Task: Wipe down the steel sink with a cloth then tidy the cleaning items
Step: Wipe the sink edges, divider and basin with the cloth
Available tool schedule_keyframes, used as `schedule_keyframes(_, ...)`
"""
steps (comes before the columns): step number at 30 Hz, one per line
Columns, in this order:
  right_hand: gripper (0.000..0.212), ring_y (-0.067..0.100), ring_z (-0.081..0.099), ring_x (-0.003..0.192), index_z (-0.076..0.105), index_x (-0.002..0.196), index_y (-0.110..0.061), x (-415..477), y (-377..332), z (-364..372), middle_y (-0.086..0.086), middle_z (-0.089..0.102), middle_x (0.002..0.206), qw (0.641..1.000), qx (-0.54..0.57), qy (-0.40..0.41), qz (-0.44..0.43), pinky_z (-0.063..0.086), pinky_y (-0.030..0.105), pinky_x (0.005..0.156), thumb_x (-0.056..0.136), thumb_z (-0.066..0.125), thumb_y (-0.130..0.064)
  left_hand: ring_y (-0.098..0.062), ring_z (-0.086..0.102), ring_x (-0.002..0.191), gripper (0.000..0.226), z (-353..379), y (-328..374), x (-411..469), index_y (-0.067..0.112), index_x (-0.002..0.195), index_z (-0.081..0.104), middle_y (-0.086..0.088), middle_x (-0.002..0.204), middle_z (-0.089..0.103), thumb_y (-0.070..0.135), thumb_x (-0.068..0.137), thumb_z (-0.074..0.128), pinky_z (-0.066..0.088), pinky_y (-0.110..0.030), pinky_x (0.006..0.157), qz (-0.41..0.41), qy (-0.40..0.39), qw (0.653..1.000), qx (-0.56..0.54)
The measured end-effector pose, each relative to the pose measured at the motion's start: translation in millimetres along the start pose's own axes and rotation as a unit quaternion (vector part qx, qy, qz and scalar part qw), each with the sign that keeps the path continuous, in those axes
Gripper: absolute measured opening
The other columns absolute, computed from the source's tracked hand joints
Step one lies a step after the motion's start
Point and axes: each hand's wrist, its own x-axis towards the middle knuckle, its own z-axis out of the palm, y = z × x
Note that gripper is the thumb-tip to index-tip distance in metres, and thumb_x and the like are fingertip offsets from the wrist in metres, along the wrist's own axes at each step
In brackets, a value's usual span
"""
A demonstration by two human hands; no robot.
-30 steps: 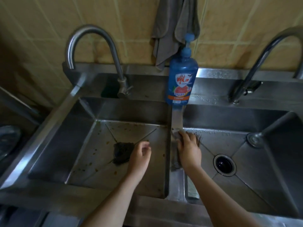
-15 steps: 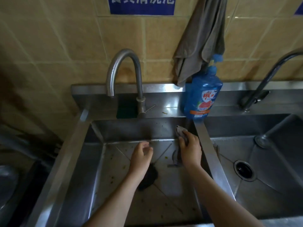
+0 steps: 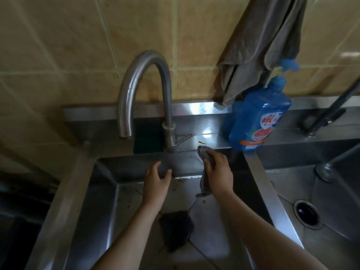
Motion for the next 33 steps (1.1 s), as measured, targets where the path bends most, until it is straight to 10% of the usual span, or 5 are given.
schedule_keyframes(6, 0.037, 0.025, 0.050, 0.117, 0.047, 0.132, -0.018, 47, 7, 35, 0.004, 0.044, 0.139, 0.993, -0.089, -0.007, -0.078, 0.043, 0.036, 0.091, 0.096, 0.046, -0.026, -0.014, 0.006, 0.144, 0.061, -1, -8, 49, 0.016, 0.144, 0.028, 0.001, 0.156, 0.014, 0.035, 0.091, 0.052, 0.016, -0.037, 0.116, 0.068, 0.019, 0.989, 0.130)
schedule_keyframes(14, 0.026, 0.033, 0.063, 0.089, 0.066, 0.102, -0.012, 80, -7, 72, 0.011, 0.063, 0.116, 0.958, -0.245, 0.021, -0.148, 0.053, 0.033, 0.057, 0.078, 0.057, -0.012, -0.018, 0.001, 0.144, 0.067, -2, -16, 97, 0.015, 0.145, 0.025, -0.003, 0.156, 0.014, 0.044, 0.090, 0.050, 0.005, -0.036, 0.116, 0.153, -0.004, 0.943, 0.297)
schedule_keyframes(21, 0.040, 0.032, 0.059, 0.114, 0.071, 0.102, -0.022, 75, -9, 100, 0.006, 0.067, 0.116, 0.952, -0.293, -0.035, -0.084, 0.043, 0.054, 0.094, 0.082, 0.039, -0.034, -0.020, 0.000, 0.144, 0.073, 1, -25, 106, 0.017, 0.146, 0.022, -0.004, 0.156, 0.013, 0.052, 0.087, 0.049, -0.001, -0.036, 0.116, 0.147, -0.048, 0.936, 0.317)
schedule_keyframes(29, 0.044, 0.033, 0.055, 0.118, 0.070, 0.104, -0.016, 84, 3, 98, 0.013, 0.064, 0.118, 0.946, -0.306, 0.019, -0.106, 0.039, 0.050, 0.101, 0.088, 0.034, -0.035, -0.020, 0.004, 0.145, 0.073, -1, -28, 107, 0.017, 0.145, 0.024, -0.003, 0.155, 0.018, 0.043, 0.086, 0.057, 0.001, -0.036, 0.116, 0.174, -0.044, 0.929, 0.325)
schedule_keyframes(33, 0.056, 0.034, 0.034, 0.135, 0.057, 0.127, -0.014, 89, 17, 83, 0.017, 0.047, 0.139, 0.945, -0.315, -0.005, -0.090, 0.013, 0.042, 0.113, 0.095, 0.018, -0.038, -0.019, 0.001, 0.145, 0.074, -3, -31, 107, 0.018, 0.146, 0.021, -0.003, 0.156, 0.014, 0.041, 0.086, 0.057, -0.001, -0.035, 0.116, 0.181, -0.052, 0.925, 0.329)
